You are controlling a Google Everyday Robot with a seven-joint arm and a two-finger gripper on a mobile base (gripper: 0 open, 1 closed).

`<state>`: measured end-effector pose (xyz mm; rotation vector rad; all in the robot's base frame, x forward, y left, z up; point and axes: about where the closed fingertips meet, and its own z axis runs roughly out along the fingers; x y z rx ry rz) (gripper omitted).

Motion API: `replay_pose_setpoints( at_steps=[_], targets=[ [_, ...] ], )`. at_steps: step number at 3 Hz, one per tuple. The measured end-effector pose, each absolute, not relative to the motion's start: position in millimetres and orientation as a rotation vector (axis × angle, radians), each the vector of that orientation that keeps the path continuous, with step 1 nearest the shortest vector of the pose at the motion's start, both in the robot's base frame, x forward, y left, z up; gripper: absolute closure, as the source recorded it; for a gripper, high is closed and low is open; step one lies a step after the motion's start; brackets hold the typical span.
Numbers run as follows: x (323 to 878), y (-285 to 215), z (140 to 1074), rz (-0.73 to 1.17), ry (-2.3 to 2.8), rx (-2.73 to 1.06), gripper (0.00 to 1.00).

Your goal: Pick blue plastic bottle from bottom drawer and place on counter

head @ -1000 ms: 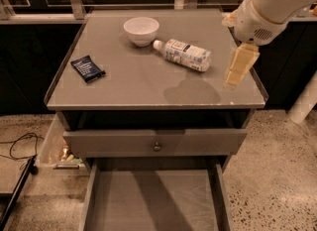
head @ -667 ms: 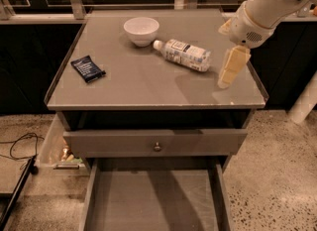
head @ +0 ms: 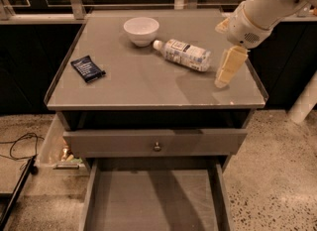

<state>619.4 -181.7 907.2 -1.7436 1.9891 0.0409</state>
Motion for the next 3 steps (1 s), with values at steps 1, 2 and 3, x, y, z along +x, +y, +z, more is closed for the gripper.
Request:
replay_pose_setpoints(
  at_steps=[1,2,3],
  targets=[
    [636.8,-174.2,902.1,0.156,1.932,-1.695,0.00],
    [659.5,-159.7,899.3,0.298,1.899,-1.634,0.00],
    [671.8,-146.9,900.2,0.388,1.904,-1.603,0.00]
  ],
)
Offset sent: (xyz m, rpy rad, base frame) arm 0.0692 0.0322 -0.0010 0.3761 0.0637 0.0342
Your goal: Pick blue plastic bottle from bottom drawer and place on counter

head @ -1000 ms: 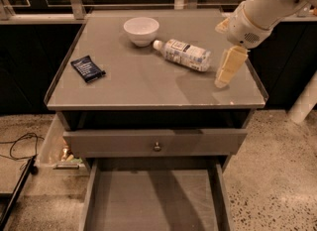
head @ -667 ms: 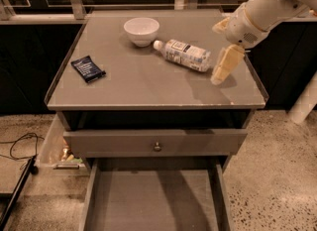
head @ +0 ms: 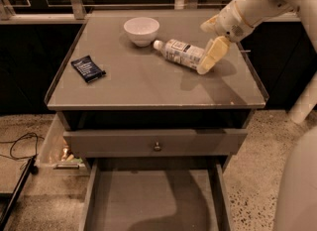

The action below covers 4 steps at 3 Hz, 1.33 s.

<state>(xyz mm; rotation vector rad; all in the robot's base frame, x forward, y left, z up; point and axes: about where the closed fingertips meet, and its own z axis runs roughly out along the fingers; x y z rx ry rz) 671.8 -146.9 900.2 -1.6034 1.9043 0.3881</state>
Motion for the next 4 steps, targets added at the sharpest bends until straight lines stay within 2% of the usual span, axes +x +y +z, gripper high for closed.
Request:
replay_pose_setpoints(
  at_steps=[1,4],
  targets=[
    [680.0,-133.4,896.0,0.424,1.932,-1.598,0.00],
    [712.7,-121.4,857.2,0.372,2.050,-1.542,0.00]
  ],
)
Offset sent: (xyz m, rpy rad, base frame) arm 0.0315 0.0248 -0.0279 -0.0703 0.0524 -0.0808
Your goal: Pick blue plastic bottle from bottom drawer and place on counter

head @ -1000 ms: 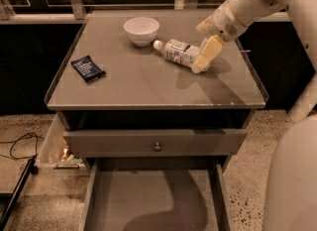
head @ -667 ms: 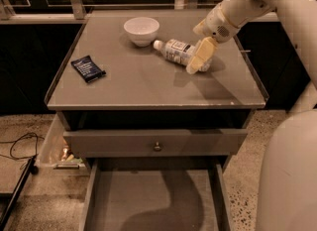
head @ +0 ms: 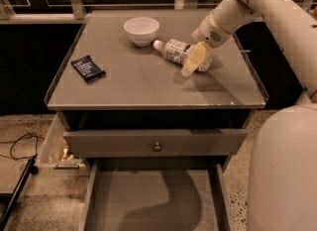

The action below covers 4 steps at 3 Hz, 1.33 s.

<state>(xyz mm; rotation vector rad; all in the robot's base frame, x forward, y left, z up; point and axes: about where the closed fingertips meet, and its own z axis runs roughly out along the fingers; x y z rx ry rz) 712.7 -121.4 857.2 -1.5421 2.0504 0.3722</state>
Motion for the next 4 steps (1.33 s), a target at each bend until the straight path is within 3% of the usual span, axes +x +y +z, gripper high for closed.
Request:
replay_pose_setpoints(
  at_steps=[1,2,4],
  targets=[
    [716.7,-123.2,848.1,0.396,2.073,-1.523,0.00],
    [716.7,-123.2,848.1,0.396,2.073,-1.523,0.18],
    [716.7,-123.1,848.0,0.396,2.073,-1.523,0.66]
  ],
)
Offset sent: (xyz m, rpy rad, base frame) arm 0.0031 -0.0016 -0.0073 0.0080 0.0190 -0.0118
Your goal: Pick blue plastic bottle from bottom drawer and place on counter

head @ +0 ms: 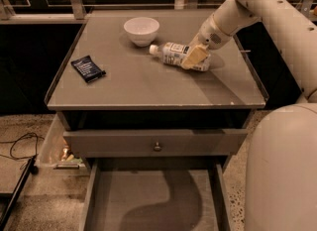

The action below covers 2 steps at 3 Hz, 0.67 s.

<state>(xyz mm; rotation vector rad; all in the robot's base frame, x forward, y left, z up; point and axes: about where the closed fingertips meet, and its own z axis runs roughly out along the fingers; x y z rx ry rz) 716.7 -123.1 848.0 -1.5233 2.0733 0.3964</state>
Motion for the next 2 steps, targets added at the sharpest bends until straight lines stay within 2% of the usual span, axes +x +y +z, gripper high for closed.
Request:
replay_pose_setpoints(
  at_steps=[1,2],
  targets=[
    [716.7,-123.1,848.0,0.396,2.073,-1.523,0.89],
    [716.8,-123.0,847.7,0.397,2.074,-1.524,1.00]
  ],
)
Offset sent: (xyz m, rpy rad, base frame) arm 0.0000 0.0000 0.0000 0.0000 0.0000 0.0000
